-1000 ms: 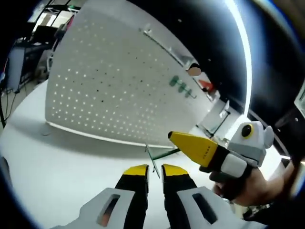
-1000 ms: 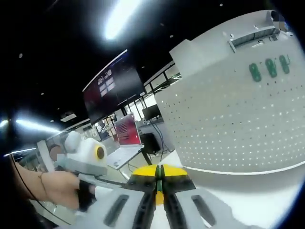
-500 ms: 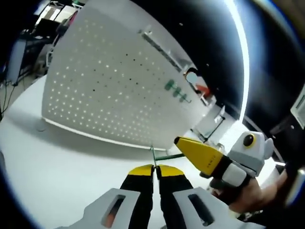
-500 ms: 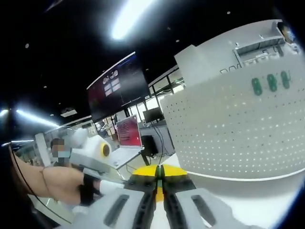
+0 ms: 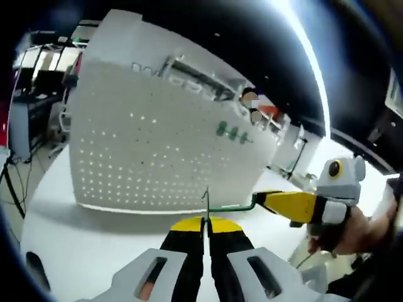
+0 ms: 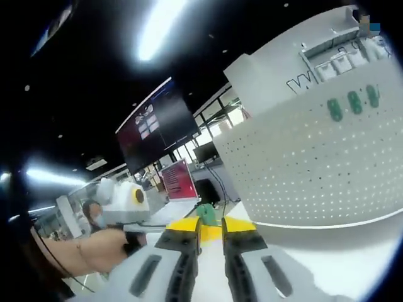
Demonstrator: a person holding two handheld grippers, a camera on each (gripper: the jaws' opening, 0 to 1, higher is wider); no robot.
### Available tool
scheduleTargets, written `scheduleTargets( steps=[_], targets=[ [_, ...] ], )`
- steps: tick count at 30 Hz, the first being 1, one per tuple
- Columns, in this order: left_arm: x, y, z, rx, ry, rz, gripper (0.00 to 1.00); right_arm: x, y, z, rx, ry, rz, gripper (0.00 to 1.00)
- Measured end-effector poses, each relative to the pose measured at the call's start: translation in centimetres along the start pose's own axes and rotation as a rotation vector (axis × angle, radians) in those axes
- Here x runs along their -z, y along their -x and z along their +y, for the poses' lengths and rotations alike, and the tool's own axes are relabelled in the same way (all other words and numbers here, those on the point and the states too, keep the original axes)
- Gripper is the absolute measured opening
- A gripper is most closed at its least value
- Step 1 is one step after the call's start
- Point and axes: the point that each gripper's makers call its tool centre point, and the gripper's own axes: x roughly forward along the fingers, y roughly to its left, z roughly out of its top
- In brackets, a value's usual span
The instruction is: Insert the hook assembly into the mounting plate slot until the hook locks in place.
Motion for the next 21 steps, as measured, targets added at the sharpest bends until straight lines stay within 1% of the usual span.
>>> scheduleTargets(
  steps=[1,2,4,7,8,9,11,16,20,21],
  targets=[
    [-0.3,0.0,-0.1,-0.003,-0.012,-0.005,0.01,0.0,0.0,0.1,-0.004,0.006,0.0,0.1],
    [-0.6,0.0,-0.1,-0.015,-0.056,-0.012,0.01,0.0,0.0,0.2,-0.006,0.008,0.001,0.1],
    [-0.6,-0.1,-0.4,-0.025,-0.118,0.003,0.01,-0.1,-0.2,0.4,-0.012,0.008,-0.002,0.11],
    [-0.3,-0.5,-1.5,-0.005,-0.185,0.013,0.01,-0.1,-0.5,0.7,-0.02,0.001,-0.004,0.11],
    [-0.3,-0.5,-1.7,-0.007,-0.205,0.006,0.01,0.0,-0.6,0.7,-0.023,-0.003,-0.003,0.11],
    [-0.2,-0.6,-1.9,0.001,-0.22,0.013,0.01,0.0,-0.7,0.7,-0.024,-0.011,-0.003,0.11],
    [-0.2,-0.6,-2.1,0.008,-0.235,0.012,0.01,0.0,-0.7,0.7,-0.021,-0.023,-0.009,0.11],
    [-0.4,-0.6,-2.1,0.015,-0.242,0.001,0.01,0.0,-0.9,0.8,-0.024,-0.042,-0.019,0.11],
    [-0.5,-0.7,-2.8,0.033,-0.267,-0.01,0.01,-0.1,-1.0,1.2,-0.034,-0.051,-0.019,0.1],
    [-0.5,-0.8,-3.0,0.036,-0.29,-0.012,0.01,-0.1,-0.9,1.2,-0.035,-0.049,-0.018,0.1]
  ],
)
